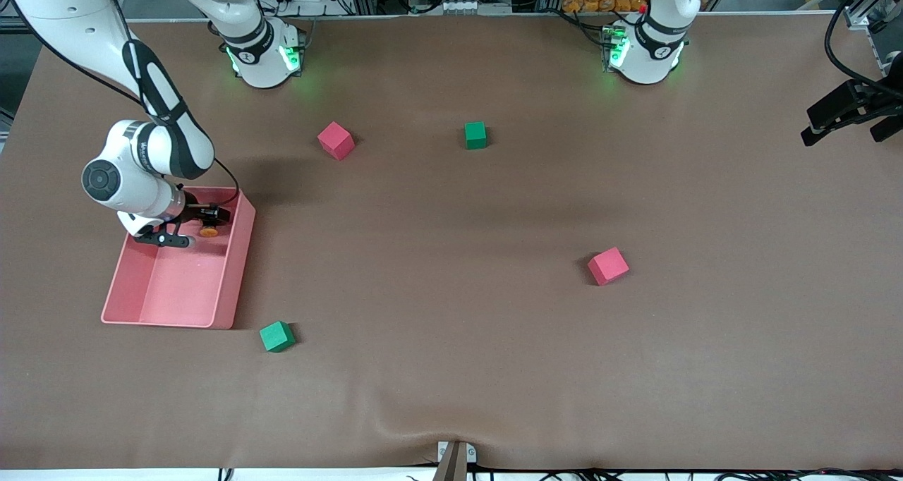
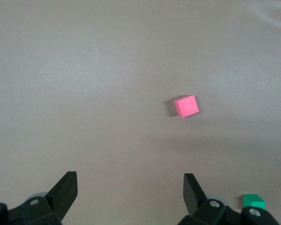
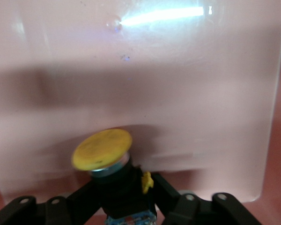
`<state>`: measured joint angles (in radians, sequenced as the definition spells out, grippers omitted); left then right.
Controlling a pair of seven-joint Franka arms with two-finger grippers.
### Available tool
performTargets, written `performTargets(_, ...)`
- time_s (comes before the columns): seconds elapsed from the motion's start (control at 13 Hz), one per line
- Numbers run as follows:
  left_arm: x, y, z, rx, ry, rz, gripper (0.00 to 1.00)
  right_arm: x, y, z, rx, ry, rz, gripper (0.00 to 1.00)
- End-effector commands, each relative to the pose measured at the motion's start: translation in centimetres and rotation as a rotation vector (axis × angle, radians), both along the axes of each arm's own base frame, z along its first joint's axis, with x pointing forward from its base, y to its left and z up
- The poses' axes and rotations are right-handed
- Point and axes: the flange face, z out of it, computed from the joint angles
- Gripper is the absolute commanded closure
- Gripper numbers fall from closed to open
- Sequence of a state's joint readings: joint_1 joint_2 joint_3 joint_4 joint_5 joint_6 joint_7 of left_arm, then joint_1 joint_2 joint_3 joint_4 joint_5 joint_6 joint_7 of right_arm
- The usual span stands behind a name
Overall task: Place and upright button with both arms
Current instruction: 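Grasp the yellow button in the tray with the right gripper and lift, then carry the yellow button out of the tray to mid-table with the right gripper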
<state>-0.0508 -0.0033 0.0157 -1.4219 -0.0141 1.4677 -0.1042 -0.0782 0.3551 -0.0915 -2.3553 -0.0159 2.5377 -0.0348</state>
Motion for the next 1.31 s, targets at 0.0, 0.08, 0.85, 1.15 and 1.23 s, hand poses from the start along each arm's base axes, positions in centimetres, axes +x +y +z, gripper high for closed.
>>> performTargets(0.0, -0.3, 0.1, 0.4, 0.005, 0.001, -0.003, 0.00, -0.2, 0.3, -0.4, 0.007, -0.010, 0.017, 1.00)
performTargets(0.08, -0.3, 0.1, 0.4, 0.005, 0.001, -0.004, 0.00, 0.0, 0.3, 0.0, 0.008, -0.019, 0.031, 1.00)
performTargets(0.85, -0.3, 0.2, 0.4, 0.004, 0.001, -0.003, 0.00, 8.7, -0.4, 14.9, 0.007, -0.122, 0.164, 1.00)
performTargets(1.15, -0.3, 0.2, 0.5, 0.002, 0.000, -0.003, 0.00, 11.3, 7.3, 19.5, 0.023, -0.056, 0.289, 1.00)
performTargets(1.23, -0.3, 0.1, 0.4, 0.004, 0.001, -0.003, 0.00, 11.5, 10.2, 20.1, 0.024, -0.060, 0.328, 1.00)
